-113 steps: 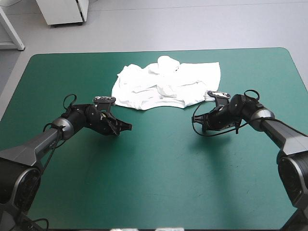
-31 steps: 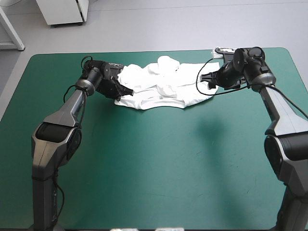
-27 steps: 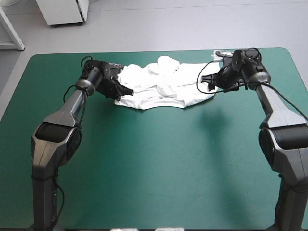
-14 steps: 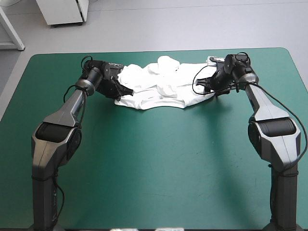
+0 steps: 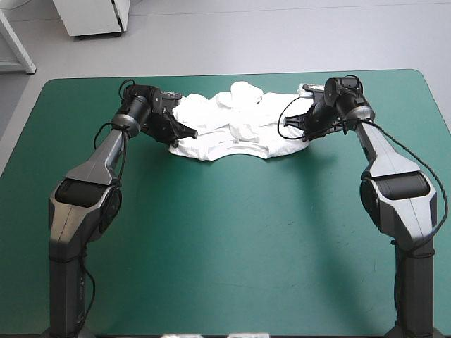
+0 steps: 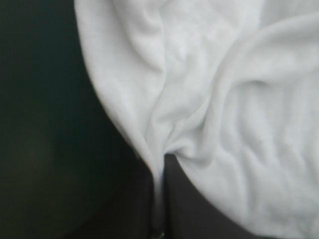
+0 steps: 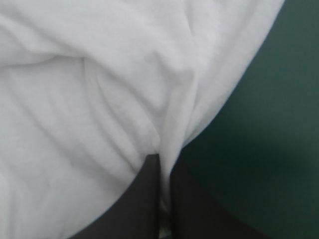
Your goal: Fold the cloth
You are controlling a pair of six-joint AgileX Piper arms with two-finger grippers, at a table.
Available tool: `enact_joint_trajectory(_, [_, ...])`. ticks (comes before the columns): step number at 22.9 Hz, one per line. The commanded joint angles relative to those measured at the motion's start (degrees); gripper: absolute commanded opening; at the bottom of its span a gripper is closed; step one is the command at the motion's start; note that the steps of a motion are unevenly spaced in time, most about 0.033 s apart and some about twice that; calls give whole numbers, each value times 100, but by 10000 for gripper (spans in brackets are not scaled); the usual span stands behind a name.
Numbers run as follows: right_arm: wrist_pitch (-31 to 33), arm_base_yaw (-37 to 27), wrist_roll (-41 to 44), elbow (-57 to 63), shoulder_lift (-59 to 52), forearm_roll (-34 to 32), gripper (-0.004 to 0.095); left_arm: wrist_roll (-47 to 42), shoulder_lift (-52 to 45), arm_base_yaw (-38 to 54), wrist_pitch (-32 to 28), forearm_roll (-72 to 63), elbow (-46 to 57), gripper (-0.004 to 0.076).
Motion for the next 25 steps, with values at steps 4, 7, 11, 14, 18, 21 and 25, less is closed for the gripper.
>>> enact_joint_trajectory(4, [101, 5, -129, -523, -1690, -170, -17, 58, -1088, -61, 386, -134, -1236, -10])
enact_joint_trajectory(7, [120, 5, -318, -523, -2581, -149, -17, 82, -1815, -61, 533, -134, -1691, -10])
enact_joint_trajectory(11, [-91, 5, -522, -523, -3755, -149, -17, 82, -2812, -61, 301, -168, -1851, -10])
enact_joint_trajectory(14, [-223, 5, -667, -523, -4535, -149, -17, 102, -3539, -61, 94, -411, -1851, -10])
enact_joint_trajectory(18, [-463, 5, -820, -523, -5136, -71, -17, 263, -4086, -61, -155, -807, -1851, -10])
enact_joint_trajectory(21, [-657, 5, -936, -548, -5601, 132, -17, 418, -4541, -61, -423, -1114, -1851, -10])
enact_joint_trajectory(25, [-841, 5, -1079, -754, -6050, 346, -17, 525, -5178, -61, -897, -1445, -1851, -10])
